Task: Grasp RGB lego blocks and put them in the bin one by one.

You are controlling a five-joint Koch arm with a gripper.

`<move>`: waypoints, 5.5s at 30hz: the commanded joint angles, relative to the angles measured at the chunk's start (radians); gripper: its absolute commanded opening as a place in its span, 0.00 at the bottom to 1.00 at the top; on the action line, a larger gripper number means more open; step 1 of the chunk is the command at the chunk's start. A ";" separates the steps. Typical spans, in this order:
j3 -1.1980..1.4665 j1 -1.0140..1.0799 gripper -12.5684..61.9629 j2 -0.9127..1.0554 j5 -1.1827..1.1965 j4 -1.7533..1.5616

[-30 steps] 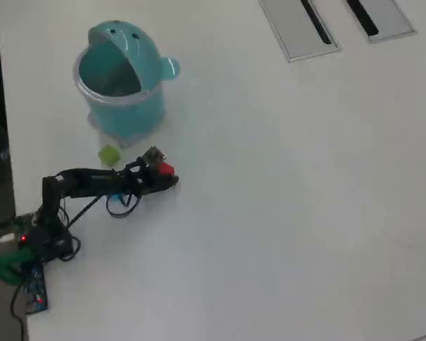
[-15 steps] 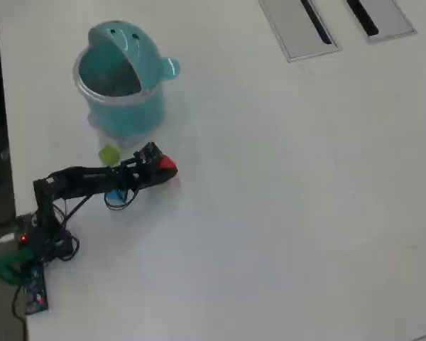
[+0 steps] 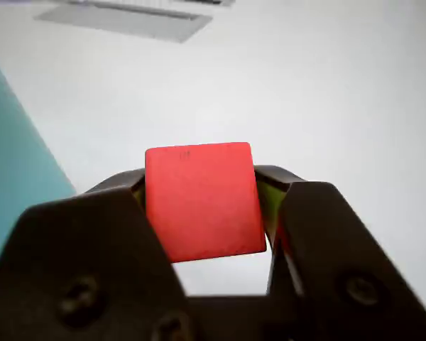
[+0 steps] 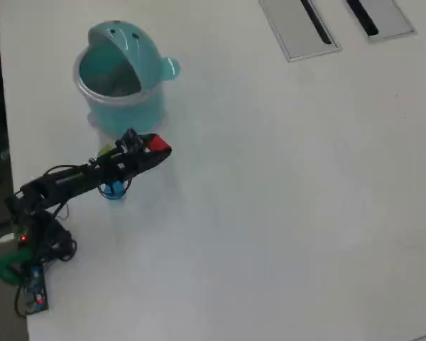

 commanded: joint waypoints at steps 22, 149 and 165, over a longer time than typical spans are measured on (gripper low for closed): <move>-0.328 -0.308 0.43 0.337 0.012 0.281; 0.078 -0.555 0.57 0.137 -0.021 0.561; 0.066 -0.531 0.57 -0.025 -0.005 0.471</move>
